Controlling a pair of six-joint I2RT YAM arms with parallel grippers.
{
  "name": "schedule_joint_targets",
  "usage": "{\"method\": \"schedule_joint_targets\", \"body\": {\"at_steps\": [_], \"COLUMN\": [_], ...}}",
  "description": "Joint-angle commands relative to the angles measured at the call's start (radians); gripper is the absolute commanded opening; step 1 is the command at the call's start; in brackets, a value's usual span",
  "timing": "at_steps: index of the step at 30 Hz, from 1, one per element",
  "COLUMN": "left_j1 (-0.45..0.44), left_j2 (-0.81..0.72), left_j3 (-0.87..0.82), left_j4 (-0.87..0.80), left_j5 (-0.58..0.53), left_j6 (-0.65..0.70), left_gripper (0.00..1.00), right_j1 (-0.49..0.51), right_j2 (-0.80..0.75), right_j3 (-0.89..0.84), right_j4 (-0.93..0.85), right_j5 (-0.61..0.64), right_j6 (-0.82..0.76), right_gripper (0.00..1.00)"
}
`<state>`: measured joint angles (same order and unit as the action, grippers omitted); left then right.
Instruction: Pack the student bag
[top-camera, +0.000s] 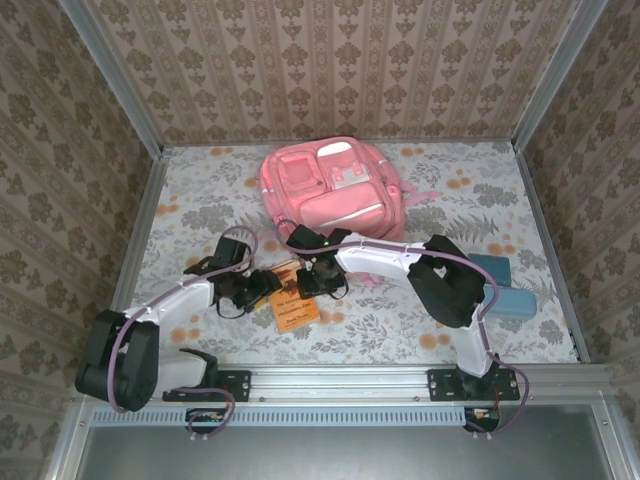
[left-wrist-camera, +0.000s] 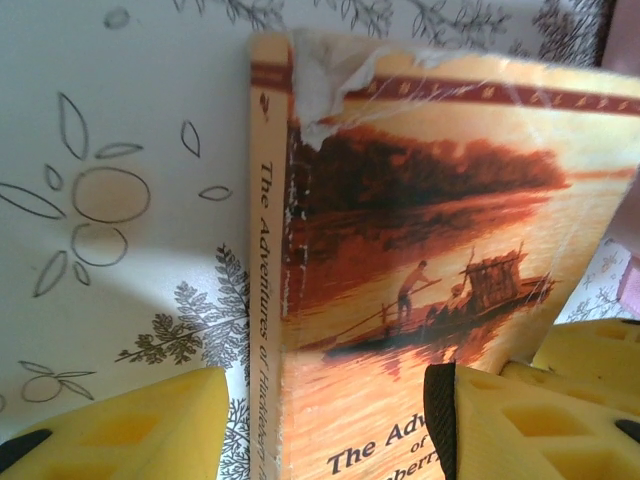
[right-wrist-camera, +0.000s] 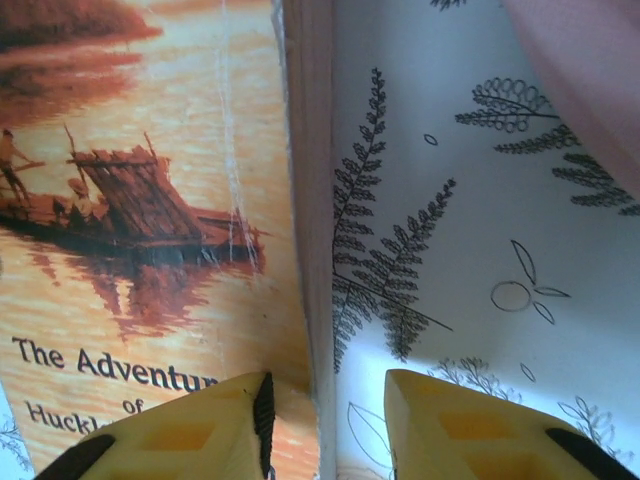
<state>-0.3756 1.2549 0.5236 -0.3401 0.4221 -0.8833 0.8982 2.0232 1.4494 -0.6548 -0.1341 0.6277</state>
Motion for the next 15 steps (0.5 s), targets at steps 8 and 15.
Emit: {"method": "schedule_joint_targets", "body": {"at_steps": [8, 15], "left_j1": [-0.014, -0.014], "left_j2": [0.060, 0.085], "left_j3": [-0.014, 0.016], "left_j4": [0.114, -0.007], "left_j5": [0.103, 0.031], "left_j6": [-0.031, -0.016], "left_gripper": [0.55, 0.71], "right_j1": [-0.051, -0.077], "right_j2": [0.032, 0.038], "right_j3": [-0.080, -0.096], "right_j4": [0.032, 0.020], "right_j5": [-0.067, -0.062], "right_j6": [0.020, 0.032], "right_gripper": [0.29, 0.24]}}
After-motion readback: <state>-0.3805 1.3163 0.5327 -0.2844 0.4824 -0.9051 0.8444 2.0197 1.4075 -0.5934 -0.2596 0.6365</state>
